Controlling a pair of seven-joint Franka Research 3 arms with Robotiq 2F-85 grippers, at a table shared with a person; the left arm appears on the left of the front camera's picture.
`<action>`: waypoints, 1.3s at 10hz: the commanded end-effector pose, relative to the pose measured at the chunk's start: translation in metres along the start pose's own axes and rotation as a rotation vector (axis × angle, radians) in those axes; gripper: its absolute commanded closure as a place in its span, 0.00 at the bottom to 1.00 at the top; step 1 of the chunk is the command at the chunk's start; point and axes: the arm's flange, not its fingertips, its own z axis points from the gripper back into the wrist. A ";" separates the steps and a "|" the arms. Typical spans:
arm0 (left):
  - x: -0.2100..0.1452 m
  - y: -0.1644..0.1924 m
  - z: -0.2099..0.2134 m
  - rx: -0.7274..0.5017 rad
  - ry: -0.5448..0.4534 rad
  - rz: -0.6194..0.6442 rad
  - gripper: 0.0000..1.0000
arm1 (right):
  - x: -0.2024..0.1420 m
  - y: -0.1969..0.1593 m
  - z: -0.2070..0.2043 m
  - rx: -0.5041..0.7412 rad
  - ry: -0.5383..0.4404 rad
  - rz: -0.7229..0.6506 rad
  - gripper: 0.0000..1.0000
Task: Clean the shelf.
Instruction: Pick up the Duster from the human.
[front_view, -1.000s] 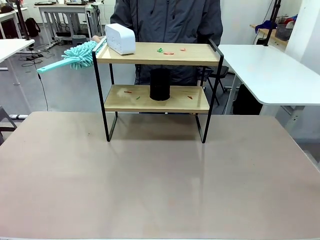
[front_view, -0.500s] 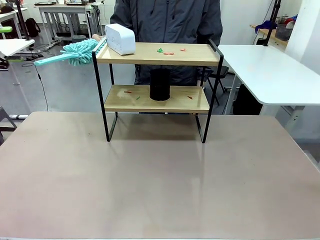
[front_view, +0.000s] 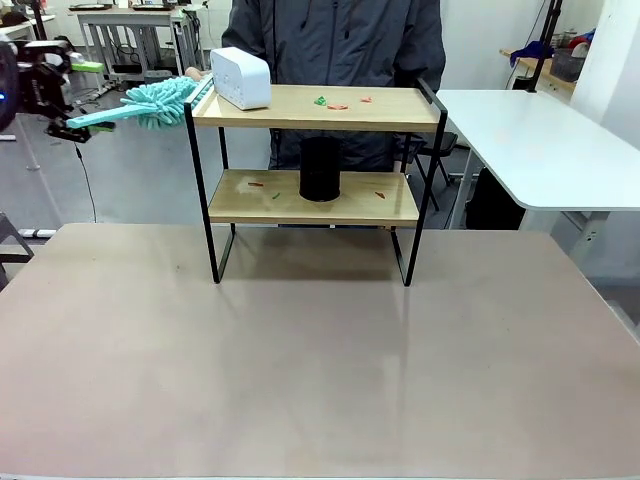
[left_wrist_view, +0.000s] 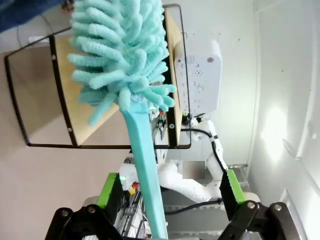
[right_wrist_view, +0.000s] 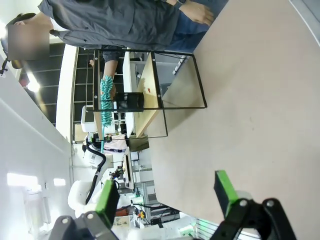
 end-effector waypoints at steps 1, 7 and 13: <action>-0.001 -0.001 -0.002 0.051 0.037 0.019 0.00 | -0.001 0.001 -0.003 0.021 -0.011 0.020 0.00; -0.011 -0.005 -0.016 0.077 0.058 -0.033 0.58 | -0.001 0.001 -0.003 0.021 -0.011 0.020 0.00; -0.013 -0.002 -0.018 0.080 0.065 -0.047 1.00 | -0.001 0.001 -0.003 0.021 -0.011 0.020 0.00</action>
